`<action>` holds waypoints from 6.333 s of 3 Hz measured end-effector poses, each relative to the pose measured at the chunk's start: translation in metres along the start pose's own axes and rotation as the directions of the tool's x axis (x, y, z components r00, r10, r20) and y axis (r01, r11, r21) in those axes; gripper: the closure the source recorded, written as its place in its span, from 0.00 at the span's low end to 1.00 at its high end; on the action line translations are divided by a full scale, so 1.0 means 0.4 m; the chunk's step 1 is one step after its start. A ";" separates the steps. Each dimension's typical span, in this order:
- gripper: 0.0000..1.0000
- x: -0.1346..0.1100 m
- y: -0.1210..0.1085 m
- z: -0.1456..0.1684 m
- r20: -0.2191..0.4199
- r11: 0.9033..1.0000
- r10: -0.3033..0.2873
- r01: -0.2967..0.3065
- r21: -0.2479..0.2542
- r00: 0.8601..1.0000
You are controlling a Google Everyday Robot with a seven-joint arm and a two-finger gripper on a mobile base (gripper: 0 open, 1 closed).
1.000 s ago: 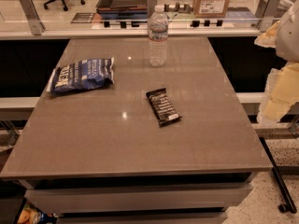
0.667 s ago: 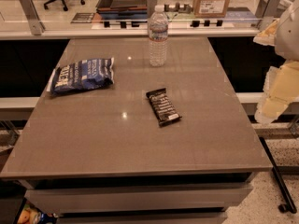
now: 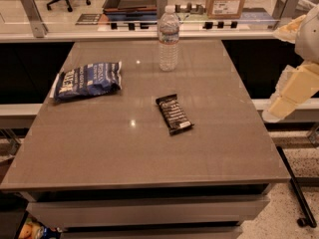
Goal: Knock water bottle over
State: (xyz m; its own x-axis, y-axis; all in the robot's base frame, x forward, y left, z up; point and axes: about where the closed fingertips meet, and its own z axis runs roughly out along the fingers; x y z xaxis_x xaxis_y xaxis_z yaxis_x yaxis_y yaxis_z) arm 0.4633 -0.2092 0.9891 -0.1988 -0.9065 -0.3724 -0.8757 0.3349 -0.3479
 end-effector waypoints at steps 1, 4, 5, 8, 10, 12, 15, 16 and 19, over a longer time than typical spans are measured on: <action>0.00 -0.023 -0.027 0.042 0.134 0.997 0.060 -0.066 0.043 0.989; 0.00 -0.125 -0.131 0.195 0.412 0.972 0.171 -0.221 0.077 0.895; 0.00 -0.128 -0.137 0.200 0.417 0.971 0.172 -0.226 0.081 0.892; 0.00 -0.176 -0.285 0.226 0.536 0.942 0.194 -0.308 0.132 0.821; 0.00 -0.242 -0.387 0.282 0.665 0.932 0.210 -0.353 0.085 0.716; 0.00 -0.314 -0.427 0.365 0.749 0.933 0.262 -0.357 -0.037 0.608; 0.00 -0.385 -0.504 0.499 0.800 0.919 0.353 -0.341 -0.198 0.485; 0.00 -0.404 -0.516 0.528 0.805 0.918 0.365 -0.328 -0.225 0.469; 0.00 -0.459 -0.512 0.585 0.800 0.918 0.382 -0.293 -0.269 0.462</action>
Offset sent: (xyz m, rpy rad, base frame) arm 0.0748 0.0311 -0.0224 0.4573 -0.2225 -0.0799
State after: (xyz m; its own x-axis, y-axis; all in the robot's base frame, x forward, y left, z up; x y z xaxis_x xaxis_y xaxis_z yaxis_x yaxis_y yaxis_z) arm 0.7820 -0.0512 0.9274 -0.0741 -0.0853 -0.9936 -0.8635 0.5039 0.0211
